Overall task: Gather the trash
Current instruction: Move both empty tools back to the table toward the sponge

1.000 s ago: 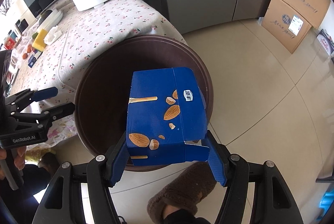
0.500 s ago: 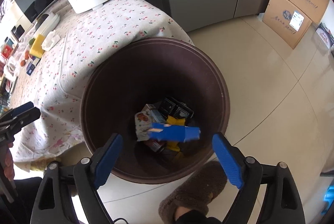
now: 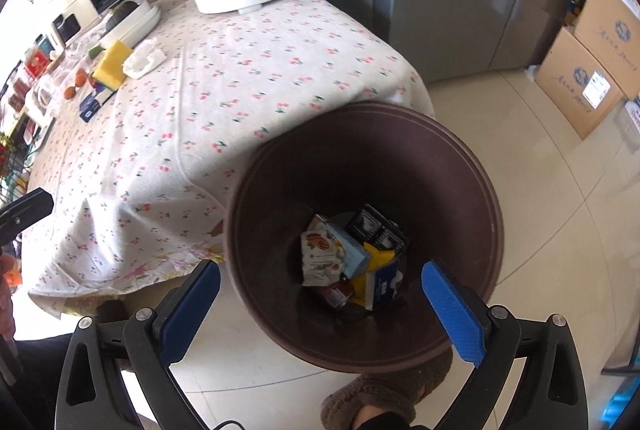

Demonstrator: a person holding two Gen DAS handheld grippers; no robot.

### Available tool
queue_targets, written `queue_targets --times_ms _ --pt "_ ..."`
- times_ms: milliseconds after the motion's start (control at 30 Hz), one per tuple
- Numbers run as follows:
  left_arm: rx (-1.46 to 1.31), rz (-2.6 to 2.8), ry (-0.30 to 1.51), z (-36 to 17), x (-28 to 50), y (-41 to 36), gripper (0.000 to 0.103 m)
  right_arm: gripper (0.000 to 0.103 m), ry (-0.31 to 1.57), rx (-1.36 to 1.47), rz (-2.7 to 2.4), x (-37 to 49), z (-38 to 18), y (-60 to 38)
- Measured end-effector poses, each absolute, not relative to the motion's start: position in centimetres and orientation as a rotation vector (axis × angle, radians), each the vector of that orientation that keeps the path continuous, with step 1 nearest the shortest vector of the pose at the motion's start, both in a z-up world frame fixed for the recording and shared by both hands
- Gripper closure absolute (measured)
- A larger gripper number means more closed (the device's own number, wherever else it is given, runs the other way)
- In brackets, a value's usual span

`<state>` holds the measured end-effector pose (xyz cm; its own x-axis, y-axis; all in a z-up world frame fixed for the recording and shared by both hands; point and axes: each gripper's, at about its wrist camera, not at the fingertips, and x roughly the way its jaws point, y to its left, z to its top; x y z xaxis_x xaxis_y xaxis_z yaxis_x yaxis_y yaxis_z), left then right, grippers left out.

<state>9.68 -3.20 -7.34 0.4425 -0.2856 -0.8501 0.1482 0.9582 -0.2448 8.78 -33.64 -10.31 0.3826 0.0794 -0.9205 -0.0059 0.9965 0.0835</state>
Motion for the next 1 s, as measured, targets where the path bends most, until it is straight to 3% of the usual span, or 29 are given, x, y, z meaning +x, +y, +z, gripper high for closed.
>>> queue_targets --times_ms 767,1000 --pt "-0.283 0.063 0.977 -3.1 13.5 8.1 0.001 0.000 1.048 0.068 0.180 16.8 -3.6 -22.2" --pt "-0.326 0.226 0.950 -5.2 18.0 11.6 0.001 0.000 1.037 0.140 0.192 21.5 -4.6 -20.3"
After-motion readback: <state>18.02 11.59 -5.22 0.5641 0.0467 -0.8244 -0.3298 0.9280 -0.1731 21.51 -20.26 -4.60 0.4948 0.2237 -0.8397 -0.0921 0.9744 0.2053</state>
